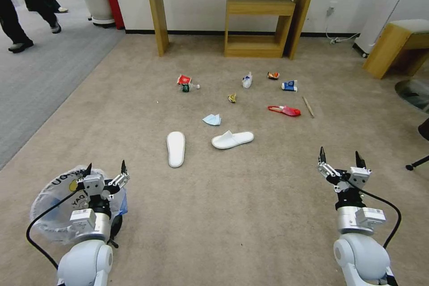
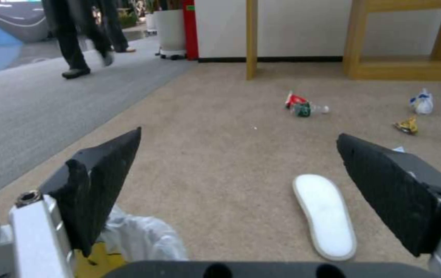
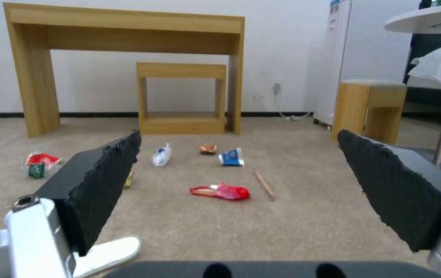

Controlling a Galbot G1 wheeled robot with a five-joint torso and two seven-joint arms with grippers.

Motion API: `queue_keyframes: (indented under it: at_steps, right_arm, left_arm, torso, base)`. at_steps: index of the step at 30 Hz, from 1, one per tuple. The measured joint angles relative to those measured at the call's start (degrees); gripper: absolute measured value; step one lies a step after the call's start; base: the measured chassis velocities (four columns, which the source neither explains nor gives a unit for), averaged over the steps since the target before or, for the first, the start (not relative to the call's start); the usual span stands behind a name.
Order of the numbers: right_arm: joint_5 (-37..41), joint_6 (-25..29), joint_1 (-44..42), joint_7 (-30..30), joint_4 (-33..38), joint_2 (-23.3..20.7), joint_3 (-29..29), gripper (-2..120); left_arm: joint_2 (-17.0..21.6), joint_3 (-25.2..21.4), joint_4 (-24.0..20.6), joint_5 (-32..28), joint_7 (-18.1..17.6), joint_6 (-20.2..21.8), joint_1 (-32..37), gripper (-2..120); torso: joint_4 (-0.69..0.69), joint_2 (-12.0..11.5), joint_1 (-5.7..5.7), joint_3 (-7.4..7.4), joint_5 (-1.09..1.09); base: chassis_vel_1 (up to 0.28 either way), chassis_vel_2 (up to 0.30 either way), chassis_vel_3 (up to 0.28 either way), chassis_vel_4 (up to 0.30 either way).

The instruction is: Pick up the trash bin and place the garbage on the floor into it.

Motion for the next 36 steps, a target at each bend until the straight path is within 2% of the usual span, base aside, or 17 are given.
queue_keyframes:
  at_steps: [28, 36]
  right_arm:
    - [-0.79, 1.67, 0.19, -0.36, -1.19, -0.11, -0.03, 98]
    - [-0.87, 2.03, 0.36, -0.92, -1.75, -0.12, -0.04, 100]
  left_arm:
    - [-0.31, 0.10, 0.60, 0.18, -0.10, -0.38, -0.34, 100]
    - [-0.30, 0.13, 0.99, 0.19, -0.15, -0.38, -0.59, 100]
  torso:
    - [0.00, 0.00, 0.00, 0.00, 0.00]
    - [0.01, 0.00, 0.00, 0.00, 0.00]
  base:
    - [0.163, 0.166, -0.162, -0.168]
    - [0.094, 0.095, -0.088, -0.085]
